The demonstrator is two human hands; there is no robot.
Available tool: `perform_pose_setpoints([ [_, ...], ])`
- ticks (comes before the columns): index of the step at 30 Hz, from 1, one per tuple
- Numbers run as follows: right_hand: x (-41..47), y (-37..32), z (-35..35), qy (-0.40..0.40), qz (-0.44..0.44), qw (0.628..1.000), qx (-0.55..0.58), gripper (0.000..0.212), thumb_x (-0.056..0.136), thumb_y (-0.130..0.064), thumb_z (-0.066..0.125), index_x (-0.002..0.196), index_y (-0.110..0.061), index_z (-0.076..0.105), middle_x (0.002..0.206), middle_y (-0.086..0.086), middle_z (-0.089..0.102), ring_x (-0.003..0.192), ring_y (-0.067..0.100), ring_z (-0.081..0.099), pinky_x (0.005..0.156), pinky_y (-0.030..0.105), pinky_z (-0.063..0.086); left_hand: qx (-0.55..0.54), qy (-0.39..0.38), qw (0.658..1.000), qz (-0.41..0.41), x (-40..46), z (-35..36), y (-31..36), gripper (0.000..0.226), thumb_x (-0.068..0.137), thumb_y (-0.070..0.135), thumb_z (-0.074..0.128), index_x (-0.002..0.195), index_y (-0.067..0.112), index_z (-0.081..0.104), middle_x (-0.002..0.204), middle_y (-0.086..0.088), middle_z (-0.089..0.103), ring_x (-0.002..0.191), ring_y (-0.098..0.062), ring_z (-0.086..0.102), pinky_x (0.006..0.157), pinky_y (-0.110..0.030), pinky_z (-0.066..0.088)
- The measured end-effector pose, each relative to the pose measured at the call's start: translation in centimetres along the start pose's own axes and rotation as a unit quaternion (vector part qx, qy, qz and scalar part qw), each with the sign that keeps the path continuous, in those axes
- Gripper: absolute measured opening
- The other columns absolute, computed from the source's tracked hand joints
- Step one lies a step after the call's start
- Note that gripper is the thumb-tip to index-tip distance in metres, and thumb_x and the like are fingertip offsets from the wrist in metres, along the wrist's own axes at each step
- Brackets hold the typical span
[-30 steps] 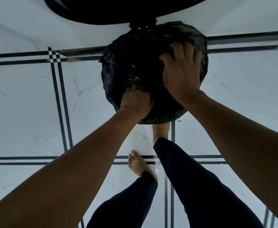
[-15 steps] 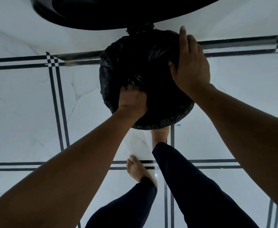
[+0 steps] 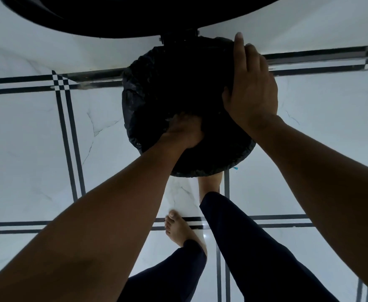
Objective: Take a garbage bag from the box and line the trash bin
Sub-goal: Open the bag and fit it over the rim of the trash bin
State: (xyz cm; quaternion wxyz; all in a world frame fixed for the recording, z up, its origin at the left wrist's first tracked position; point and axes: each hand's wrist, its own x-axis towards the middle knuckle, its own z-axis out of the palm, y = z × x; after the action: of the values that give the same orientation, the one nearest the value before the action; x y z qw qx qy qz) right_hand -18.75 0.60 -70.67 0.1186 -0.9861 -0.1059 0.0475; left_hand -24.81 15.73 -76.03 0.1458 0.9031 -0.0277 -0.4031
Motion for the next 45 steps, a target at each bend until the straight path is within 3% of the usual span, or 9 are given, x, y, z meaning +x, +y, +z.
perform_pose_setpoints([
  [4,-0.1,-0.4,-1.0,-0.025,0.025,0.999,-0.014,0.079,0.090,-0.043,0.048,0.159,-0.014,0.021,0.140,0.013,0.054,0.129,0.035,0.050,0.107,0.056,0.038,-0.054,0.341,0.935,0.087,-5.3,-1.7,0.3,0.038,0.094,0.019,0.054,0.128,0.014,0.067,0.133,-0.011,0.063,0.117,-0.033,0.056,0.097,-0.043,0.046],
  [8,0.3,-2.1,-2.6,-0.027,0.110,0.994,0.004,0.061,0.088,-0.044,0.046,0.140,-0.012,0.046,0.125,0.011,0.062,0.120,0.034,0.052,0.103,0.051,0.035,-0.049,0.506,0.860,-0.038,-9.4,-4.6,-0.6,0.047,0.093,0.020,0.057,0.140,0.016,0.059,0.146,-0.015,0.053,0.131,-0.035,0.049,0.102,-0.047,0.036],
  [13,2.7,-4.0,-3.3,-0.071,0.199,0.957,0.197,0.045,0.099,-0.042,0.041,0.126,-0.007,0.051,0.120,0.014,0.060,0.113,0.035,0.055,0.092,0.048,0.046,-0.223,0.379,0.886,-0.145,-8.8,-6.8,-3.7,0.058,0.106,0.037,0.039,0.158,0.011,0.033,0.151,-0.015,0.047,0.137,-0.032,0.046,0.112,-0.047,0.039],
  [20,4.3,-3.8,-3.0,-0.111,0.252,0.942,0.191,0.044,0.102,-0.050,0.035,0.119,-0.012,0.050,0.119,0.007,0.061,0.114,0.031,0.057,0.095,0.048,0.043,-0.494,0.251,0.810,-0.190,-6.5,-8.6,-7.0,0.050,0.106,0.051,0.035,0.126,0.016,0.065,0.122,-0.003,0.069,0.117,-0.022,0.062,0.108,-0.040,0.047],
  [26,2.4,-3.6,-3.2,-0.019,0.271,0.947,0.169,0.040,0.102,-0.044,0.039,0.121,-0.011,0.051,0.119,0.008,0.060,0.116,0.030,0.054,0.093,0.044,0.042,-0.338,0.338,0.869,-0.131,-7.7,-7.9,-6.2,0.042,0.105,0.037,0.036,0.137,0.019,0.058,0.128,0.001,0.065,0.115,-0.018,0.059,0.102,-0.035,0.046],
  [31,1.4,-2.2,-3.3,-0.064,0.252,0.930,0.260,0.040,0.100,-0.043,0.044,0.119,-0.008,0.053,0.113,0.009,0.063,0.108,0.030,0.058,0.083,0.039,0.046,-0.454,0.266,0.827,-0.196,-7.9,-7.1,-7.9,0.052,0.105,0.048,0.037,0.144,0.018,0.055,0.139,-0.003,0.062,0.131,-0.023,0.055,0.114,-0.043,0.042],
  [34,-0.6,-2.6,-4.4,0.002,0.272,0.943,0.192,0.038,0.099,-0.037,0.046,0.127,-0.012,0.054,0.127,0.009,0.059,0.122,0.031,0.050,0.096,0.044,0.042,-0.362,0.347,0.832,-0.237,-10.1,-5.9,-7.2,0.058,0.104,0.048,0.041,0.151,0.013,0.046,0.149,-0.009,0.054,0.140,-0.026,0.045,0.117,-0.043,0.036],
  [37,-3.1,-3.7,-5.1,0.012,0.344,0.927,0.149,0.042,0.098,-0.030,0.047,0.138,-0.016,0.049,0.137,0.007,0.054,0.129,0.030,0.045,0.102,0.045,0.037,-0.264,0.436,0.833,-0.216,-12.8,-3.9,-5.1,0.038,0.101,0.031,0.050,0.134,0.015,0.060,0.125,-0.010,0.064,0.116,-0.029,0.056,0.099,-0.042,0.047],
  [45,-5.8,-3.5,-4.2,-0.079,0.499,0.803,0.317,0.046,0.099,-0.053,0.036,0.130,-0.019,0.042,0.125,0.004,0.061,0.111,0.033,0.058,0.105,0.054,0.042,-0.562,0.348,0.689,-0.298,-14.1,-2.4,-1.7,0.029,0.106,0.035,0.043,0.130,0.022,0.056,0.111,0.005,0.066,0.104,-0.015,0.064,0.097,-0.037,0.054],
])
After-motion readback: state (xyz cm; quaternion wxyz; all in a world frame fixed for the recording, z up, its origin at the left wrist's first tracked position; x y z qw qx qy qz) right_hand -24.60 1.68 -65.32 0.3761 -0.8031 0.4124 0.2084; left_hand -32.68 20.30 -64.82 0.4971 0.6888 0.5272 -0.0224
